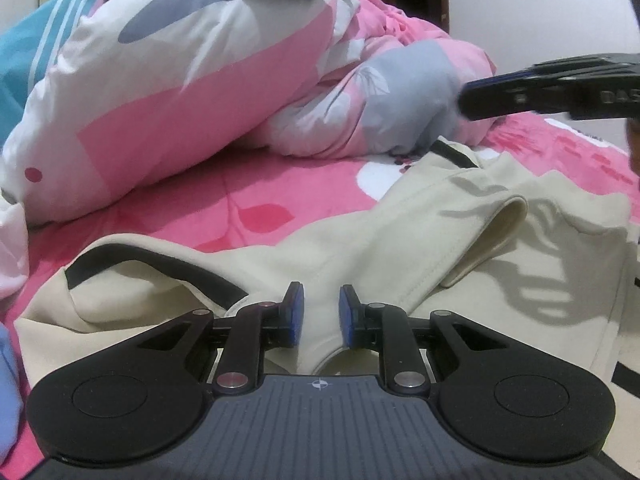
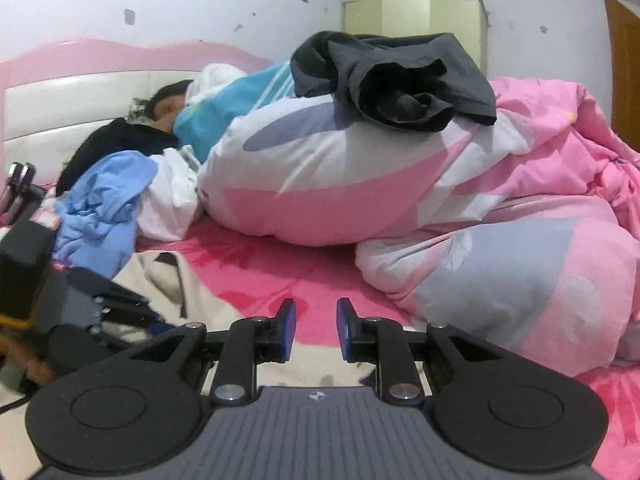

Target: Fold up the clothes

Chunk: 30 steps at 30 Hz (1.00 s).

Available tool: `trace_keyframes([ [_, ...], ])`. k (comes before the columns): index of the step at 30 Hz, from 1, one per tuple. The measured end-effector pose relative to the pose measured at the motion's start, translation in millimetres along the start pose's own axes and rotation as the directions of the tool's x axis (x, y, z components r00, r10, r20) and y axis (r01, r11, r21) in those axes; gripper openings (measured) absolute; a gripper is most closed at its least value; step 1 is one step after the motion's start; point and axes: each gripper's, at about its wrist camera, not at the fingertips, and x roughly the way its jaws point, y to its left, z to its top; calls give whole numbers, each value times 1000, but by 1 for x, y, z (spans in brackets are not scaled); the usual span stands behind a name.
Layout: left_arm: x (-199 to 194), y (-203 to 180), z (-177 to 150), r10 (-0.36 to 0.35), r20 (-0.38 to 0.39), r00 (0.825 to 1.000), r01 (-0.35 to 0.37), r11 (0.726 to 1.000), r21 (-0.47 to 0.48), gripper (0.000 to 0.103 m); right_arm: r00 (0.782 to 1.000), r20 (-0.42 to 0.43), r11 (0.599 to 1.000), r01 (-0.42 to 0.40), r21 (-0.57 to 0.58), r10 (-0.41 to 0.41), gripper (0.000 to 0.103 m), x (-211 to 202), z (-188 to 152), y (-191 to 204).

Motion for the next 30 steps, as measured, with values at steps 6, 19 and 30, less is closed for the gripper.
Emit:
trace_keyframes([
  [6,2,2,-2,-4,-2,1000,4,1000,-17,20,977,-215,1000,-2,-14,-1,23,47,-45,10],
  [19,16,4,2,30,-10,999,-30,999,18,22,966,-239,993,77,-91,-97,23,75,-44,24],
  [30,14,27,33,222,14,975,-220,971,-91,28,970,-204,991,123,-46,-130,23,68,-49,27],
])
